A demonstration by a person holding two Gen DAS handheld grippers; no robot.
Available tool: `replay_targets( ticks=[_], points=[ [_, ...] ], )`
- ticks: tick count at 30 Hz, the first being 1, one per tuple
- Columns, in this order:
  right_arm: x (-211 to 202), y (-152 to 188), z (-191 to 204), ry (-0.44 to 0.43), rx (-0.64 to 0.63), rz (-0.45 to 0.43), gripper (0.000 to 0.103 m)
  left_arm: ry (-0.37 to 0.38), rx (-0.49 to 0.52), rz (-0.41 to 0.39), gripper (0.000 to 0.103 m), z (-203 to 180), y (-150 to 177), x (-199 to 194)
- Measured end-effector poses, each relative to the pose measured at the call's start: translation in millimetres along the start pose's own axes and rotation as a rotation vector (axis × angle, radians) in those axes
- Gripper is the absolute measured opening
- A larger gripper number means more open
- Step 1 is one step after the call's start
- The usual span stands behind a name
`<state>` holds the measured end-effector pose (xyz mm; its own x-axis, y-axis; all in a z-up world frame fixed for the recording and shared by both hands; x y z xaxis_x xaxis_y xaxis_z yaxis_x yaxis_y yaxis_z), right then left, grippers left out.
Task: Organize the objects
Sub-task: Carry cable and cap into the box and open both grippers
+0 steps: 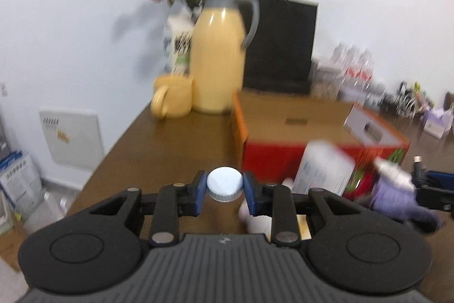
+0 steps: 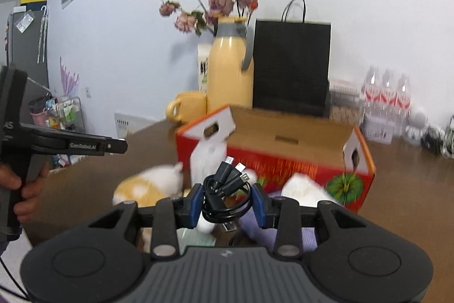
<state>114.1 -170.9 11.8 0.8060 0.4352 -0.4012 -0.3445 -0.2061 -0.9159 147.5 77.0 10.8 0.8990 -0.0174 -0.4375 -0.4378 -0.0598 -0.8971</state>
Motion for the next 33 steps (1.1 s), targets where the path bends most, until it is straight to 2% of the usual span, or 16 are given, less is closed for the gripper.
replay_targets(
  ticks=[6,9,16,21,24,25,26,27,28,29,30,31,33],
  points=[
    [26.0,-39.7,-26.1,0.042,0.004,-0.056,0.035,0.054,0.018,-0.094,0.029,-34.6,-47.9,15.8],
    [45.7,-55.3,-44.3,0.073,0.019,-0.065,0.035,0.073,0.023,-0.108,0.029,-52.3,-65.0,33.4],
    [105.2,-71.3,-81.7,0.119,0.062,-0.043,0.035,0.094,-0.036,-0.05,0.029,-76.9,-86.0,95.0],
    [144.2,-67.7,-101.7,0.152,0.095,0.021,0.036,0.074,-0.057,0.034,0.029,-81.1,-82.1,141.7],
    [158.6,-57.0,-110.0,0.179,0.092,0.075,0.037,0.07,-0.044,0.083,0.029,-80.9,-73.1,156.9],
    [161.9,-53.3,-113.0,0.183,0.1,0.088,0.037,0.071,-0.043,0.09,0.032,-80.0,-70.9,159.1],
    [162.6,-51.1,-114.4,0.179,0.106,0.092,0.047,0.072,-0.045,0.092,0.043,-79.0,-70.2,159.9],
    [163.2,-50.2,-115.6,0.179,0.112,0.095,0.064,0.074,-0.044,0.089,0.055,-78.0,-70.1,159.0],
    [162.6,-49.2,-116.1,0.185,0.113,0.094,0.073,0.069,-0.042,0.074,0.075,-77.4,-70.6,155.8],
    [160.7,-48.6,-115.9,0.197,0.109,0.086,0.089,0.058,-0.037,0.051,0.09,-77.0,-71.3,151.9],
    [158.5,-48.4,-115.4,0.209,0.104,0.077,0.096,0.045,-0.029,0.022,0.096,-77.0,-72.3,146.4],
    [155.7,-49.3,-115.0,0.218,0.099,0.067,0.097,0.036,-0.022,-0.001,0.103,-77.9,-73.9,141.4],
    [151.1,-51.3,-114.9,0.223,0.101,0.052,0.103,0.034,-0.017,-0.038,0.103,-80.3,-77.4,132.0]
  ],
)
Point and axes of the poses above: each gripper's, at about its wrist camera, not at the fingertips, and x roughly the way its jaws point, z to its left, y to its underside, the point moved 5 cm from there along x, roughly the way its jaws point
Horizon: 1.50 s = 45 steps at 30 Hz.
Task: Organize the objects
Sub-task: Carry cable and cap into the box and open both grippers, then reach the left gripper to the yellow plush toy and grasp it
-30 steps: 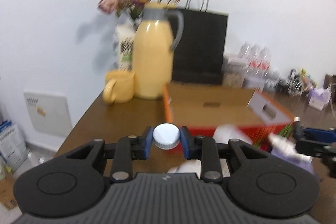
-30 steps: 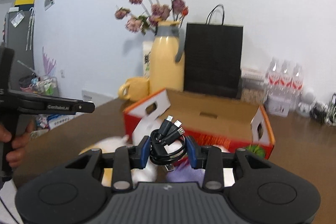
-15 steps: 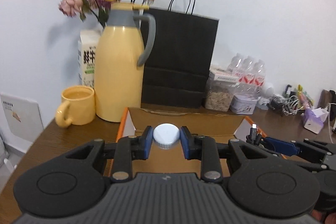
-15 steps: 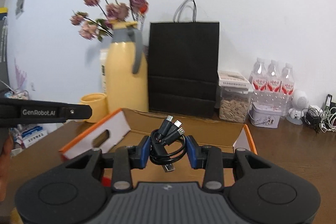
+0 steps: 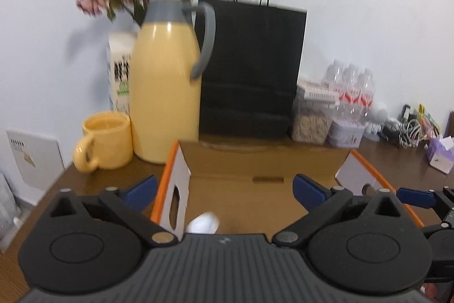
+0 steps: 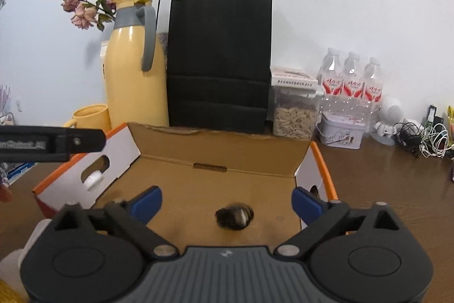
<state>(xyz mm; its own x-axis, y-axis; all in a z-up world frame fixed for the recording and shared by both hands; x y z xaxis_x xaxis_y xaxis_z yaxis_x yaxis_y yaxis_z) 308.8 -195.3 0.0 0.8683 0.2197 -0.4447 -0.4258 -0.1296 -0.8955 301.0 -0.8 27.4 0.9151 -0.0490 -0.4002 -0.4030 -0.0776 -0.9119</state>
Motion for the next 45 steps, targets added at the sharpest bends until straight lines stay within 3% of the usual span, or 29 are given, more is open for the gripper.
replay_targets(
  ticks=[10,18,29,35,45],
  points=[
    [-46.6,-14.6,-0.6,-0.01,0.003,-0.08,0.103,0.004,0.019,-0.064,0.103,-8.5,-11.9,-50.6],
    [-100.4,1.2,7.7,-0.032,-0.032,-0.097,0.103,-0.009,0.013,-0.062,0.103,2.7,-3.6,-98.6],
    [-95.5,61.8,-15.9,-0.072,-0.004,0.08,0.103,-0.049,0.013,0.034,0.103,38.8,49.3,-134.5],
    [-73.2,77.2,-20.6,-0.134,0.023,0.151,0.103,-0.066,-0.041,0.085,0.103,63.3,74.8,-146.6],
    [-65.1,82.2,-22.0,-0.226,0.079,0.186,0.098,-0.082,-0.066,0.128,0.103,74.4,95.0,-156.7]
  ],
)
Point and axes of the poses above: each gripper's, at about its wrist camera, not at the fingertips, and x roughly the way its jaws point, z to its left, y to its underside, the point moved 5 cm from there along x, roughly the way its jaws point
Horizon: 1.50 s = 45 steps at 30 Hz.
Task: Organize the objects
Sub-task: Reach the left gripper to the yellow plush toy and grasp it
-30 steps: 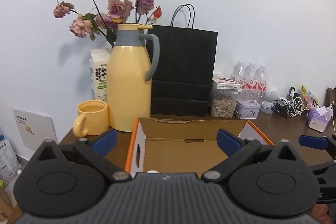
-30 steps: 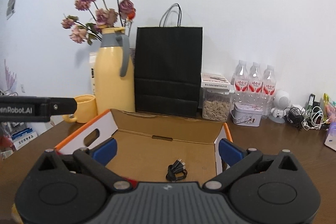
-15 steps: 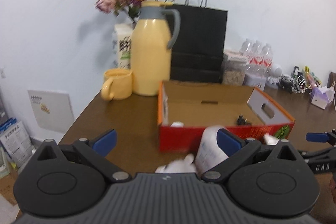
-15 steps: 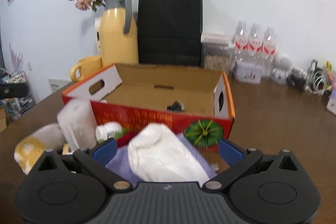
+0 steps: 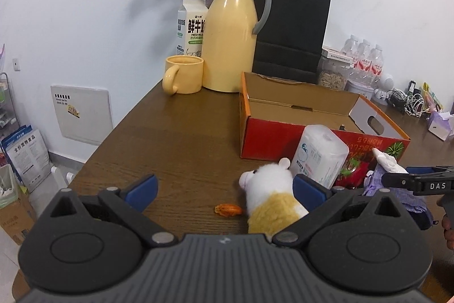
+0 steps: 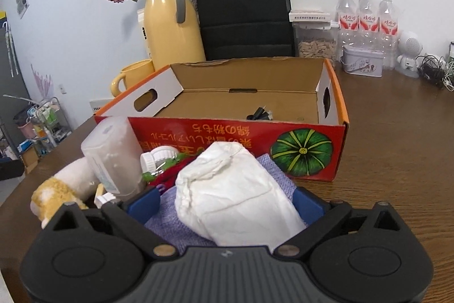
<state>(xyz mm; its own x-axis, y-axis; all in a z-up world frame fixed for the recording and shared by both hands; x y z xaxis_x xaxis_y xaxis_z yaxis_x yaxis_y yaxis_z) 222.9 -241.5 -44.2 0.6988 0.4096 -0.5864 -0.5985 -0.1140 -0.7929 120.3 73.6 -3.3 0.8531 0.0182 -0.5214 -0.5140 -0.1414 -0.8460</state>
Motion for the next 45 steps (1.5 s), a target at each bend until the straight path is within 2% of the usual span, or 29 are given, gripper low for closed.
replay_targets(
  ticks=[4,8,17,21,26,28,31,32,33,39,42,43,45],
  points=[
    [-1.8,0.2,-0.8,-0.001,0.003,-0.001,0.094,0.007,-0.001,-0.001,0.103,-2.7,1.6,-1.5],
    [-4.6,-1.9,-3.5,0.0,0.012,-0.013,0.085,0.009,0.0,0.003,0.103,-4.3,3.4,-1.3],
    [-10.8,-3.5,-5.4,-0.015,0.014,-0.035,0.076,0.009,0.002,0.017,0.103,-7.7,6.6,3.3],
    [-12.2,-3.1,-4.5,-0.013,0.013,-0.042,0.076,0.014,0.006,0.026,0.103,-10.9,8.6,6.2],
    [-4.3,-4.7,-11.0,0.007,0.033,-0.039,0.089,0.018,0.008,0.034,0.103,-13.5,9.4,9.9],
    [0.8,-5.0,-14.0,-0.004,0.046,-0.027,0.09,0.02,0.011,0.039,0.103,-14.7,10.2,12.0],
    [4.5,-4.0,-13.4,-0.014,0.047,-0.017,0.087,0.024,0.004,0.057,0.103,-16.2,10.6,18.9],
    [3.3,-3.5,-12.2,-0.022,0.047,-0.022,0.079,0.028,0.0,0.065,0.103,-17.3,10.7,21.7],
    [2.0,-3.1,-11.1,-0.032,0.048,-0.026,0.076,0.036,-0.004,0.073,0.103,-18.6,10.7,24.6],
    [-9.2,-3.4,-6.3,-0.016,0.029,-0.056,0.073,0.066,-0.036,0.146,0.103,-30.4,11.1,49.5],
    [-16.1,-3.9,-4.9,-0.007,0.022,-0.076,0.073,0.047,-0.085,0.197,0.103,-31.6,13.5,62.7],
    [-18.2,-4.4,-4.9,-0.005,0.02,-0.081,0.073,0.045,-0.116,0.211,0.099,-30.4,14.7,66.2],
    [-22.6,-5.0,-5.0,-0.002,0.016,-0.092,0.073,0.06,-0.165,0.24,0.084,-28.7,17.3,71.9]
  ],
)
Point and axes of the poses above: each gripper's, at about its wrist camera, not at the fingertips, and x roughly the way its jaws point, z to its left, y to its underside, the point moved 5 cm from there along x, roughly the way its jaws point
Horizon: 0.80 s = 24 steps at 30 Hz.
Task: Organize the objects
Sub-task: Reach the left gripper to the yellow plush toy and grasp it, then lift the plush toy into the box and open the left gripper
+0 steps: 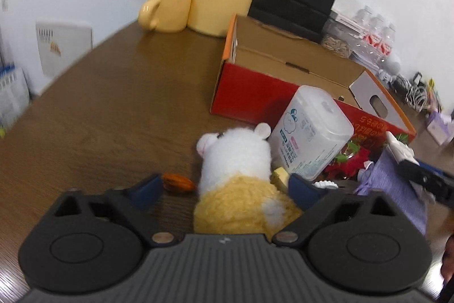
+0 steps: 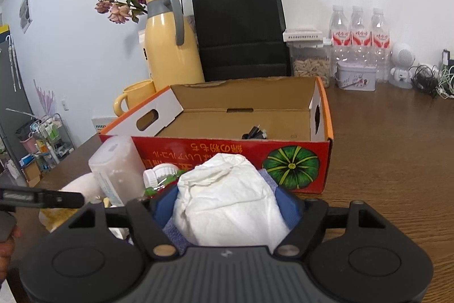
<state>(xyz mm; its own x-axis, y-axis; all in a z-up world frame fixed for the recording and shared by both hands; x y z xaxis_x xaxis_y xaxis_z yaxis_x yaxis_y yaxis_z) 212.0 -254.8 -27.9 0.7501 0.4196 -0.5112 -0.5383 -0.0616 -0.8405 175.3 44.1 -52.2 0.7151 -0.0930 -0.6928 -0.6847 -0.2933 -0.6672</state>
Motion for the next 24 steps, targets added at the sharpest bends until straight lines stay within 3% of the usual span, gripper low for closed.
replay_targets(
  ticks=[2,5,24],
  points=[
    [-3.6,-0.6,1.2,0.003,-0.008,-0.007,0.073,0.027,-0.022,0.012,0.06,-0.2,1.5,2.6],
    [-7.3,-0.3,2.5,0.013,-0.018,-0.016,0.073,0.029,-0.015,-0.008,0.052,-2.9,3.1,-1.5],
    [-38.6,-18.6,11.6,0.058,-0.08,-0.112,0.074,0.099,-0.024,-0.218,0.049,-8.5,-35.1,-70.6]
  ],
)
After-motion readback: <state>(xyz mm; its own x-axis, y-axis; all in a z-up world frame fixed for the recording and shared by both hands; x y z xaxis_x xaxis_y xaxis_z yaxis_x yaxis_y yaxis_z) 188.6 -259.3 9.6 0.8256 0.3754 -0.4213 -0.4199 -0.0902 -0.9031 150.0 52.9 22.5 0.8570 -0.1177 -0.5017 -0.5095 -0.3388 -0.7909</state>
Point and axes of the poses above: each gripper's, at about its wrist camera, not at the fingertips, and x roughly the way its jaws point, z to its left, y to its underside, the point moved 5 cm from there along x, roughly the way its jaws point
